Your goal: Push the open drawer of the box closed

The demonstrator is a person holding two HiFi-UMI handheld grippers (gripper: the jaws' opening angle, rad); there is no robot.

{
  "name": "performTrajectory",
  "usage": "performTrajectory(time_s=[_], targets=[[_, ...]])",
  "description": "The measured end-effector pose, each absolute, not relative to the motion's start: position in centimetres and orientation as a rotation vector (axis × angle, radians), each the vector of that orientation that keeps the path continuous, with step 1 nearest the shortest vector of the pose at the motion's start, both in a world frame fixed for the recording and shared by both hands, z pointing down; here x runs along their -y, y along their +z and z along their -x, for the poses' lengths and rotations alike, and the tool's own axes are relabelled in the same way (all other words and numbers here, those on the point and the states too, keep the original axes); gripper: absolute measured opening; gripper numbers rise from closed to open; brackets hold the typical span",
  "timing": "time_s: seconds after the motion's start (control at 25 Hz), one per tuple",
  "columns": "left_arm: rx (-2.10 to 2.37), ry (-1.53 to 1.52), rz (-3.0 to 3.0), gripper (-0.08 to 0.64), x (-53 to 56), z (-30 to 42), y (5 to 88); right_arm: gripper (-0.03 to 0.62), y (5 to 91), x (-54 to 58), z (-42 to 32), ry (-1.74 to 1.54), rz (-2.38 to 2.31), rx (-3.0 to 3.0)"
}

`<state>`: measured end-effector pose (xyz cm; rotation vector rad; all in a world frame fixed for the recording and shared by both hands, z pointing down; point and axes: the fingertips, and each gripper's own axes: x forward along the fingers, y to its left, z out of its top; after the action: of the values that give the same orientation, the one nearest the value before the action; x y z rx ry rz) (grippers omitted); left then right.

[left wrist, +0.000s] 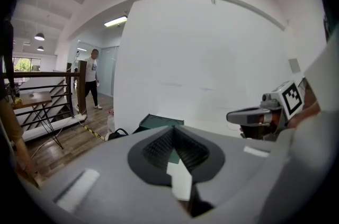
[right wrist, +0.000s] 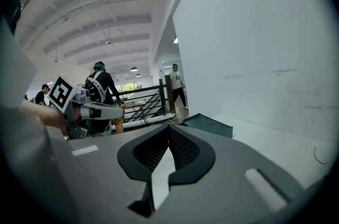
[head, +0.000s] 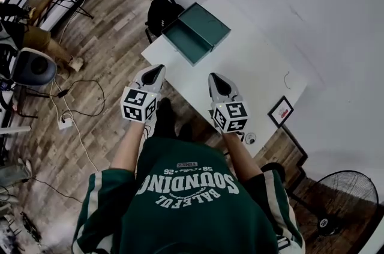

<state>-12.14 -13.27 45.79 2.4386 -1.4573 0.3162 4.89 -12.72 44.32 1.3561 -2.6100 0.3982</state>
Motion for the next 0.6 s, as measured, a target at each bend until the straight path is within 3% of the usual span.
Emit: performTrajectory(time_s=[0.6], targets=[[1.320, 0.382, -2.475, 0.053, 23.4, 12.3, 48.5, 0.002, 45.6, 20.8, -6.0, 0.476, -1.511, 2.519]])
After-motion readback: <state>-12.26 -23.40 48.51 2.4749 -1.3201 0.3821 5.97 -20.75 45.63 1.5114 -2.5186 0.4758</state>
